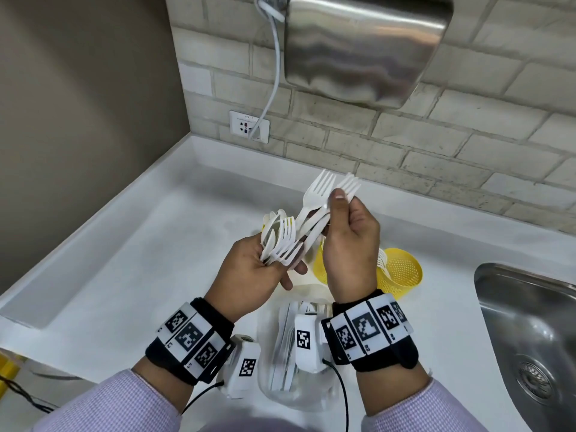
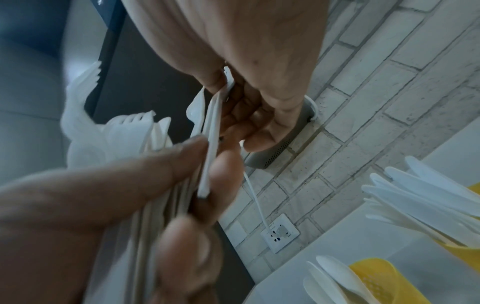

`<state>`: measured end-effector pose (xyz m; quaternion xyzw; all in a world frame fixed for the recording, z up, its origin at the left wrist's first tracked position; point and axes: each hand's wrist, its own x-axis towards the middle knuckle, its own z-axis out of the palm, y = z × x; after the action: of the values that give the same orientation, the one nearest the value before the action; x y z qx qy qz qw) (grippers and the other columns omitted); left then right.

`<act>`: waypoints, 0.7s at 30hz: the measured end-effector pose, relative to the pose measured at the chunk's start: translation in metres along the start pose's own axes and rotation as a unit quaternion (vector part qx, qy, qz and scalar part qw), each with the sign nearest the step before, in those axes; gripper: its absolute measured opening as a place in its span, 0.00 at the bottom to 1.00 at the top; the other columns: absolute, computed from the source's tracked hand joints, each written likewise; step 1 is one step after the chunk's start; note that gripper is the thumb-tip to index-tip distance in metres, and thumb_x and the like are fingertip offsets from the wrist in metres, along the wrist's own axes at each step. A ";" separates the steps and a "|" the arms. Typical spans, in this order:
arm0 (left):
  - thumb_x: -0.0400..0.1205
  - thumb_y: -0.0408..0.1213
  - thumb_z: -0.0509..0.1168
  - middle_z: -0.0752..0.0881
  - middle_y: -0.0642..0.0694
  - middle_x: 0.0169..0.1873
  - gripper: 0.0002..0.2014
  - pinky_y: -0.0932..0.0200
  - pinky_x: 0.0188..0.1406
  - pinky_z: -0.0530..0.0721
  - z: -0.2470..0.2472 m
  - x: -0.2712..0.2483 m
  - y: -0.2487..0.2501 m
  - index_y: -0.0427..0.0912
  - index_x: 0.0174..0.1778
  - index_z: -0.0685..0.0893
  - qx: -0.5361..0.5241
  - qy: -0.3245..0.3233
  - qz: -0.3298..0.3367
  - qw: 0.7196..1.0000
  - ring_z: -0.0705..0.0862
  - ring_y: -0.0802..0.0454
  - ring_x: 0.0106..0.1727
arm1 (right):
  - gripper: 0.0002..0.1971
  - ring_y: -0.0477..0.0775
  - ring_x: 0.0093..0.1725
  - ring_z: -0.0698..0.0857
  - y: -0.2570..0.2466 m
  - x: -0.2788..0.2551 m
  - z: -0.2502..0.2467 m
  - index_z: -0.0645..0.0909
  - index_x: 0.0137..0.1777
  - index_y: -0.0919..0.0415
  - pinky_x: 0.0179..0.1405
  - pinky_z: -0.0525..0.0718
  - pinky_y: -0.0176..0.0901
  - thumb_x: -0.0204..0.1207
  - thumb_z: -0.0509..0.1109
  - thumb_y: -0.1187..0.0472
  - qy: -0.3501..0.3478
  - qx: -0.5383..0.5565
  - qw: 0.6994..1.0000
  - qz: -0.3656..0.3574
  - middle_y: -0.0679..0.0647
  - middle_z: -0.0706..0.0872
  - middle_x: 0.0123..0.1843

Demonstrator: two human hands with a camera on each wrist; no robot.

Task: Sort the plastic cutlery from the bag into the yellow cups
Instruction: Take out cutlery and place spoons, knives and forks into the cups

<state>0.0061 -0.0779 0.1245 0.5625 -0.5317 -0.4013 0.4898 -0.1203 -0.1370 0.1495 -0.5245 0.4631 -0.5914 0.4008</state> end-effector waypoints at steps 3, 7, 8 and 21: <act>0.88 0.35 0.68 0.93 0.46 0.36 0.08 0.70 0.27 0.77 -0.001 0.000 -0.001 0.48 0.47 0.92 -0.010 0.007 -0.003 1.000 0.84 0.47 0.25 | 0.18 0.60 0.34 0.88 -0.004 0.006 -0.002 0.80 0.43 0.62 0.38 0.86 0.53 0.92 0.58 0.54 0.019 0.109 0.994 0.029 0.54 0.89 0.31; 0.89 0.34 0.67 0.91 0.44 0.32 0.08 0.70 0.22 0.76 -0.002 -0.001 -0.001 0.45 0.52 0.92 -0.024 0.010 -0.005 1.000 0.81 0.49 0.25 | 0.14 0.66 0.30 0.87 -0.017 0.014 -0.015 0.73 0.53 0.65 0.36 0.86 0.52 0.94 0.53 0.56 0.040 0.224 0.972 0.061 0.62 0.86 0.28; 0.89 0.35 0.67 0.89 0.44 0.29 0.08 0.70 0.21 0.75 -0.003 -0.001 -0.002 0.45 0.51 0.92 -0.025 0.012 -0.005 1.000 0.80 0.48 0.25 | 0.13 0.65 0.27 0.85 -0.018 0.016 -0.018 0.72 0.54 0.63 0.36 0.87 0.55 0.94 0.52 0.55 0.049 0.238 0.968 0.061 0.62 0.83 0.27; 0.82 0.22 0.65 0.77 0.51 0.19 0.18 0.71 0.21 0.71 0.005 0.002 -0.003 0.46 0.29 0.79 0.054 0.027 -0.004 0.998 0.73 0.60 0.19 | 0.26 0.53 0.41 0.90 0.015 0.000 0.002 0.83 0.54 0.55 0.47 0.85 0.56 0.67 0.76 0.35 -0.092 0.027 0.991 0.097 0.47 0.89 0.39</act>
<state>0.0020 -0.0806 0.1209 0.6010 -0.5370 -0.3581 0.4714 -0.1185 -0.1410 0.1350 -0.5181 0.4574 -0.5111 0.5110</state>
